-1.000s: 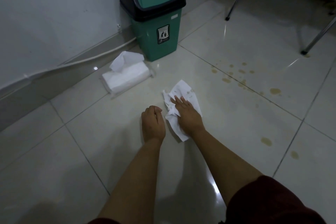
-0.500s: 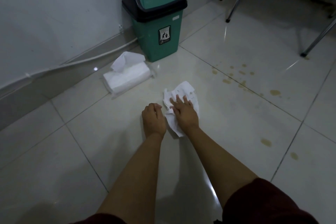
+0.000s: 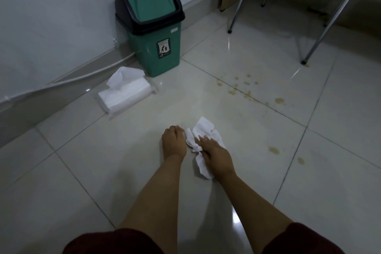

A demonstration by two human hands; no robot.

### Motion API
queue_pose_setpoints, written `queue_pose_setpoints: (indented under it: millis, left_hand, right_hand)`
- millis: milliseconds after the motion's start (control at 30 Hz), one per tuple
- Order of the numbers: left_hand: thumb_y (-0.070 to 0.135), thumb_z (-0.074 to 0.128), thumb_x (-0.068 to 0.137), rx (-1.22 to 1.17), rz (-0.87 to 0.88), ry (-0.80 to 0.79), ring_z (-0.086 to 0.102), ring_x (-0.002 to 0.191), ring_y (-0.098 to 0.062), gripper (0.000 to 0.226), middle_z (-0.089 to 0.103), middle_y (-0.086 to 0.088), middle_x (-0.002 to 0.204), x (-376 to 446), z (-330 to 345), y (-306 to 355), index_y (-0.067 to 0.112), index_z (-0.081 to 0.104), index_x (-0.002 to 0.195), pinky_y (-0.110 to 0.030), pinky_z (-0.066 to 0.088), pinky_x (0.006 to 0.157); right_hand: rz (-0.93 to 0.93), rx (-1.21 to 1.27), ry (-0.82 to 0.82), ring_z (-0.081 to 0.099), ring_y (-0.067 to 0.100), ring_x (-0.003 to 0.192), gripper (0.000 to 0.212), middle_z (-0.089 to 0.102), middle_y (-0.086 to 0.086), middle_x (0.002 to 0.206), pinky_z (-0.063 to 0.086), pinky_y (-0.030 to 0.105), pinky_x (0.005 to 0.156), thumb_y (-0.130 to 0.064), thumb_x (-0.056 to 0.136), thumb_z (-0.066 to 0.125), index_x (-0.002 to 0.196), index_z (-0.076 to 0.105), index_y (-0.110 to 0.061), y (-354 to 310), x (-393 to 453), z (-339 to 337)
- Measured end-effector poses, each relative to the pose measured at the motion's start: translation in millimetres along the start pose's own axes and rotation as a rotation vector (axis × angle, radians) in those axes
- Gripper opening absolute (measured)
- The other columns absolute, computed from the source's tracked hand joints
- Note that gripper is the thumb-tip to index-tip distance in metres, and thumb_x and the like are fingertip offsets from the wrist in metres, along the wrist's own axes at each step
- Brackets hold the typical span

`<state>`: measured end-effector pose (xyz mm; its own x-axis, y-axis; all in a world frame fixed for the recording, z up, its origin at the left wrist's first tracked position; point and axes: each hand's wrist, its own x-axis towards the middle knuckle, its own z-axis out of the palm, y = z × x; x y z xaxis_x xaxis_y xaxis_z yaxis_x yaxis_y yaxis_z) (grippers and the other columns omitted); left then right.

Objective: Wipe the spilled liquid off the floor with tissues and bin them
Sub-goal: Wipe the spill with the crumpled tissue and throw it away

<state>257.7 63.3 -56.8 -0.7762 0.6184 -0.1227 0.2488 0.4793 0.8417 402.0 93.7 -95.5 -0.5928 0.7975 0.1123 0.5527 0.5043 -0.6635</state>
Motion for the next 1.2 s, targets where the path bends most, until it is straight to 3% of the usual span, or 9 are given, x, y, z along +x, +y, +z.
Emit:
queue_pose_setpoints:
  millis: [100, 233, 333, 467, 533, 767, 933, 1067, 1200]
  left_hand:
    - [0.006, 0.040, 0.097, -0.031, -0.016, -0.090, 0.057, 0.101, -0.036, 0.029, 0.064, -0.026, 0.103, -9, 12, 6, -0.005, 0.067, 0.093, -0.038, 0.043, 0.091]
    - [0.010, 0.043, 0.096, -0.106, -0.033, -0.230, 0.058, 0.103, -0.030, 0.027, 0.065, -0.018, 0.108, -20, 25, 18, -0.001, 0.067, 0.099, -0.026, 0.042, 0.085]
    - [0.018, 0.043, 0.097, -0.325, -0.219, -0.408, 0.061, 0.088, -0.030, 0.029, 0.065, -0.018, 0.101, -21, 30, 32, 0.006, 0.070, 0.096, -0.019, 0.049, 0.063]
    - [0.033, 0.042, 0.099, -0.371, -0.381, -0.553, 0.060, 0.108, -0.036, 0.046, 0.062, -0.025, 0.120, -20, 35, 36, -0.005, 0.063, 0.116, -0.041, 0.049, 0.099]
    - [0.036, 0.043, 0.098, -0.396, -0.425, -0.586, 0.063, 0.098, -0.032, 0.047, 0.062, -0.024, 0.122, -25, 38, 38, -0.004, 0.062, 0.117, -0.037, 0.051, 0.092]
    - [0.039, 0.057, 0.091, -0.489, -0.458, -0.758, 0.057, 0.118, -0.033, 0.052, 0.060, -0.021, 0.127, -32, 38, 54, 0.000, 0.058, 0.126, -0.041, 0.040, 0.109]
    - [0.030, 0.059, 0.092, -0.533, -0.534, -0.929, 0.052, 0.123, -0.034, 0.050, 0.055, -0.019, 0.133, -24, 25, 73, 0.001, 0.051, 0.132, -0.047, 0.036, 0.111]
    - [0.013, 0.054, 0.094, -0.619, -0.452, -0.989, 0.055, 0.119, -0.033, 0.041, 0.053, -0.018, 0.135, -2, 4, 85, 0.001, 0.048, 0.133, -0.044, 0.038, 0.110]
    - [0.008, 0.057, 0.092, -0.498, -0.328, -0.963, 0.050, 0.127, -0.032, 0.048, 0.051, -0.018, 0.139, 23, -19, 124, 0.001, 0.043, 0.138, -0.040, 0.039, 0.110]
  right_hand:
    - [0.155, 0.135, 0.068, 0.051, 0.010, 0.127, 0.033, 0.060, -0.006, 0.131, 0.035, 0.019, 0.108, -0.014, 0.094, 0.057, 0.124, 0.064, -0.022, -10, -28, 4]
    - [0.046, 0.002, 0.059, 0.066, 0.022, 0.103, 0.030, 0.071, 0.002, 0.114, 0.048, 0.024, 0.090, -0.009, 0.091, 0.057, 0.116, 0.070, -0.020, -14, -36, -3]
    - [0.067, 0.122, 0.118, 0.069, 0.023, 0.093, 0.026, 0.074, 0.009, 0.104, 0.051, 0.029, 0.083, -0.003, 0.091, 0.056, 0.110, 0.071, -0.012, -13, -21, -22]
    - [0.253, 0.381, 0.331, 0.064, 0.002, 0.081, 0.021, 0.068, -0.004, 0.090, 0.052, 0.019, 0.073, -0.002, 0.090, 0.058, 0.110, 0.057, -0.007, -10, -14, -38]
    - [0.368, 0.427, 0.401, 0.060, 0.007, 0.077, 0.007, 0.064, -0.002, 0.084, 0.045, 0.021, 0.069, -0.006, 0.091, 0.059, 0.098, 0.059, -0.007, -7, -8, -40]
    - [0.511, 0.488, 0.496, 0.063, 0.020, 0.089, 0.016, 0.067, 0.004, 0.093, 0.048, 0.025, 0.076, -0.024, 0.087, 0.069, 0.098, 0.066, -0.013, -11, 8, -43]
    - [0.521, 0.570, 0.332, 0.060, 0.023, 0.108, 0.028, 0.065, 0.008, 0.119, 0.049, 0.035, 0.095, -0.023, 0.096, 0.056, 0.119, 0.063, -0.010, -18, 36, -65]
    - [0.633, 0.743, 0.287, 0.065, 0.025, 0.094, 0.025, 0.067, 0.017, 0.113, 0.051, 0.032, 0.081, -0.022, 0.096, 0.055, 0.108, 0.066, -0.003, -31, 63, -89]
    - [0.683, 0.901, 0.190, 0.059, 0.030, 0.104, 0.032, 0.060, 0.017, 0.123, 0.048, 0.036, 0.089, -0.012, 0.095, 0.054, 0.122, 0.057, 0.003, -54, 89, -117]
